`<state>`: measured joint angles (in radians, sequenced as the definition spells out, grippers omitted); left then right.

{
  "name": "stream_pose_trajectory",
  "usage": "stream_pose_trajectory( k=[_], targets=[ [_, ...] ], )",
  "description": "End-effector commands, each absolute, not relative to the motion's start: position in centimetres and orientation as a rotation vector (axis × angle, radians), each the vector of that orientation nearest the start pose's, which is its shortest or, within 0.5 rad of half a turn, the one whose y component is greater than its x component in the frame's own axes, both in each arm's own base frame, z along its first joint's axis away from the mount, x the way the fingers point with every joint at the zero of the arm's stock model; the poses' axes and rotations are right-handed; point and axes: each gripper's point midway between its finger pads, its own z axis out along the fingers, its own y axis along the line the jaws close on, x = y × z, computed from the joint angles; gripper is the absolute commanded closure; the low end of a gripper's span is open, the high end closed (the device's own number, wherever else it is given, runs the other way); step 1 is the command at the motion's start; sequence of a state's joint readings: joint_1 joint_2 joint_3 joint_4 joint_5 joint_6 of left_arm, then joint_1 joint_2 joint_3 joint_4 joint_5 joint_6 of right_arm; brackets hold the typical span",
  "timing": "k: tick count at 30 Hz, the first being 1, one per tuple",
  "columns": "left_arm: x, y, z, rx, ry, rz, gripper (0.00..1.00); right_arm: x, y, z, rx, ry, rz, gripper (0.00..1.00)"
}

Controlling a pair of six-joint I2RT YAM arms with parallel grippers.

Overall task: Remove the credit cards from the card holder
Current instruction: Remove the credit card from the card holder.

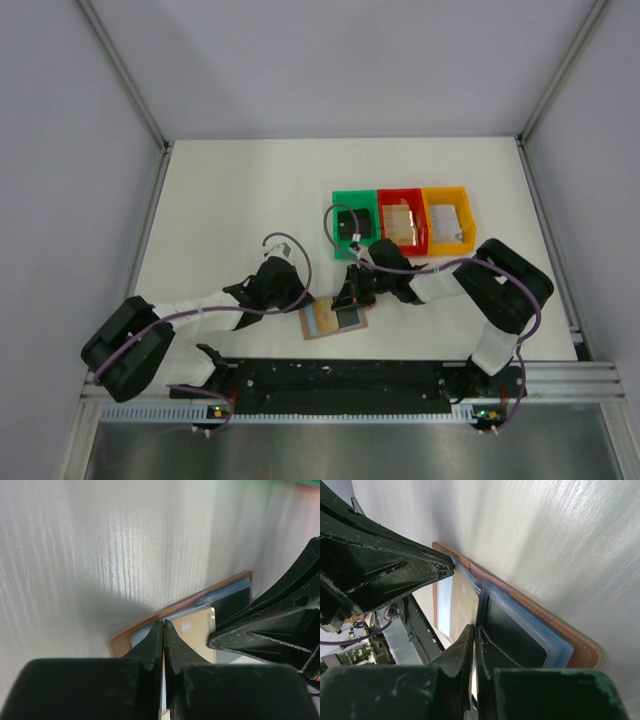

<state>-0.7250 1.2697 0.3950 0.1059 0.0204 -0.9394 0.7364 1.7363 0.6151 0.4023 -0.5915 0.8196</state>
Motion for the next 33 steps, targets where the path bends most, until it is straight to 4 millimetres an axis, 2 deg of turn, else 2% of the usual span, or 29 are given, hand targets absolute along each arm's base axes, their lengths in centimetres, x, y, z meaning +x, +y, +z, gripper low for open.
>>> stream_pose_trajectory(
  k=[1,5,9,14,20,25,29,33],
  targets=[
    [21.1,-23.2,2.4,-0.243,2.490,-0.772,1.00,18.8,33.0,2.5,-0.263,2.562,1.369,1.00],
    [20.8,-23.0,1.8,-0.246,2.508,-0.756,1.00,18.9,33.1,2.8,-0.258,2.551,1.377,1.00],
    [20.4,-22.6,1.5,-0.244,2.524,-0.739,1.00,19.0,33.1,3.2,-0.255,2.531,1.393,0.88],
    [20.6,-21.9,1.3,-0.263,2.511,-0.706,1.00,19.3,32.7,3.4,-0.215,2.514,1.414,0.88],
    [20.5,-21.9,1.3,-0.264,2.508,-0.709,1.00,19.1,32.8,3.6,-0.206,2.505,1.454,0.89],
    [20.5,-22.0,1.4,-0.265,2.505,-0.715,1.00,19.0,33.0,3.5,-0.209,2.507,1.465,0.93],
    [20.5,-22.0,1.5,-0.267,2.502,-0.718,1.00,19.0,33.0,3.4,-0.208,2.511,1.466,1.00],
    [20.4,-22.0,1.4,-0.266,2.504,-0.721,1.00,19.0,33.0,3.2,-0.208,2.513,1.474,1.00]
  ],
)
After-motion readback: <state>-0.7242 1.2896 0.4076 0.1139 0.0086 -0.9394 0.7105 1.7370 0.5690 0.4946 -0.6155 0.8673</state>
